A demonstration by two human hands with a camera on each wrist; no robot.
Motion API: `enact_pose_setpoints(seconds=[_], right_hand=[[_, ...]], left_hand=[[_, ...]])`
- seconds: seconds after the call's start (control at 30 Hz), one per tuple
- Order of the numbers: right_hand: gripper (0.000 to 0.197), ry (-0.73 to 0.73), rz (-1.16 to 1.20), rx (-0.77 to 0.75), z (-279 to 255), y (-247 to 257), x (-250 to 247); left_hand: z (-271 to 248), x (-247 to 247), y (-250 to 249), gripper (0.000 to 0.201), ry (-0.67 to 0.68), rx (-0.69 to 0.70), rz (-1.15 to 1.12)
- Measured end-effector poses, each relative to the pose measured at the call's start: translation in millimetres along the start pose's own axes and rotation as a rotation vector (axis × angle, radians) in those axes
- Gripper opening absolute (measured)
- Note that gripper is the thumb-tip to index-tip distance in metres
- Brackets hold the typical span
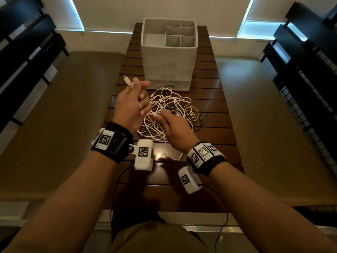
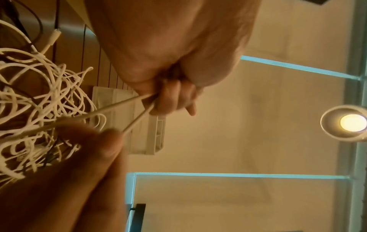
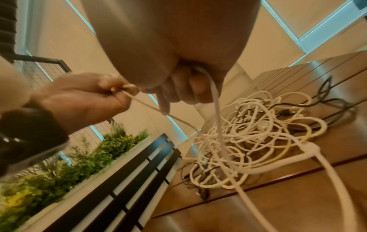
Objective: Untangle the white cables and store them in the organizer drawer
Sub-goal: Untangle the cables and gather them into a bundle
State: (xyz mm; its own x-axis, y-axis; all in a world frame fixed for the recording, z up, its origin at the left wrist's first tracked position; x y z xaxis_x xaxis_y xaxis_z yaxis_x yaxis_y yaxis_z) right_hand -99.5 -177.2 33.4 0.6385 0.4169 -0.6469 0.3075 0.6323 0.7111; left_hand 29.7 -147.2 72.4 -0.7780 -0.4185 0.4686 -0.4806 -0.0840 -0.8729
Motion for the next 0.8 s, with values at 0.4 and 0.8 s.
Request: enact_pose_setpoints(seconds=[0.4, 0.8], right_hand=[[0.041, 0.049, -0.173, 0.041, -12, -35, -4], [0.042, 0.452, -0.531, 0.311, -46, -102, 6]], left_hand=[[3, -2, -24, 0.044, 0.035, -0.028, -0.19], [1, -25, -34, 0.035, -0.153, 0.008, -0.098]])
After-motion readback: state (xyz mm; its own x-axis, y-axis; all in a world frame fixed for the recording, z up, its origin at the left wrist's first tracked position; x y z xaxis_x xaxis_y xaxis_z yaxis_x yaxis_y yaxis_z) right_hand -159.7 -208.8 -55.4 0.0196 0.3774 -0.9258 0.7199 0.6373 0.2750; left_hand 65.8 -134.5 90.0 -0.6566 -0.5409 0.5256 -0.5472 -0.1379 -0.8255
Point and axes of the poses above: each hand's wrist, its own z-axis towards the middle knuckle, its own x-axis out of the palm, y = z × x, the point moved 10 cm from there along z, towards the middle knuckle, and after that the axes turned 4 degrees about -x, right-handed, at the moved point
